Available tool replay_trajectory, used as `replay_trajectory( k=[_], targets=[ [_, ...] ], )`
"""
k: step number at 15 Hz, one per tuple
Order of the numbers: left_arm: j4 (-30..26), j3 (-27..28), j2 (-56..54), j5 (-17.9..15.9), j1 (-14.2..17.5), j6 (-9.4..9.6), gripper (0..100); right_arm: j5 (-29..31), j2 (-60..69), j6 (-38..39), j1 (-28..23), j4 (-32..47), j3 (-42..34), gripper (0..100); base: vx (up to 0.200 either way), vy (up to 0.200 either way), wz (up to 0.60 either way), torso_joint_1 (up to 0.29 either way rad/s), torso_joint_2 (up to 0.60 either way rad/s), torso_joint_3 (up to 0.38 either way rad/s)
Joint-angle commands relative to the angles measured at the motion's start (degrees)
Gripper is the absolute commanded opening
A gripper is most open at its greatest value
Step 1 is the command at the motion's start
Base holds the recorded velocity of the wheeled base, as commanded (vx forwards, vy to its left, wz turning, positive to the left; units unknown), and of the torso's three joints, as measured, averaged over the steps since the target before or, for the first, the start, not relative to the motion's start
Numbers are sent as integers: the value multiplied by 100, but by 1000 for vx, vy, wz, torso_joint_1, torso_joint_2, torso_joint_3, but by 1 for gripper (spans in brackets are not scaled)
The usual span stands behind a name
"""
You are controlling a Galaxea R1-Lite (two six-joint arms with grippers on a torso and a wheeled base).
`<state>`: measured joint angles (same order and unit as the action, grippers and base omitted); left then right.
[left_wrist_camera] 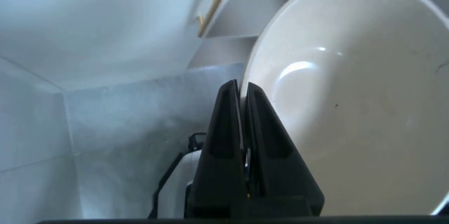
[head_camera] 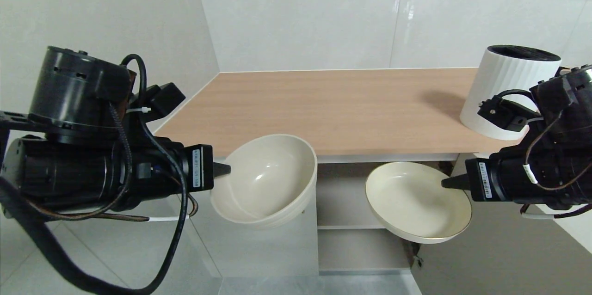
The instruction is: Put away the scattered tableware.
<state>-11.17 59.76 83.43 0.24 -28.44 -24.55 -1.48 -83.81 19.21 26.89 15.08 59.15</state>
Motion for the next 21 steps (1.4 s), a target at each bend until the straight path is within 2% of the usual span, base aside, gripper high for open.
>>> replay_trajectory(
  k=[1,16,21],
  targets=[
    [0,-8,77,2,-56,-6,0,7,-83,4,0,4,0,0,0,0,0,-227,491,266],
    [0,-8,147,11,-56,-6,0,16,-197,-76,-9,-31,0,0,0,0,0,-180,464,280],
    [0,-8,191,11,-74,-6,0,16,-320,-76,-9,-93,0,0,0,0,0,-28,84,58]
  ],
)
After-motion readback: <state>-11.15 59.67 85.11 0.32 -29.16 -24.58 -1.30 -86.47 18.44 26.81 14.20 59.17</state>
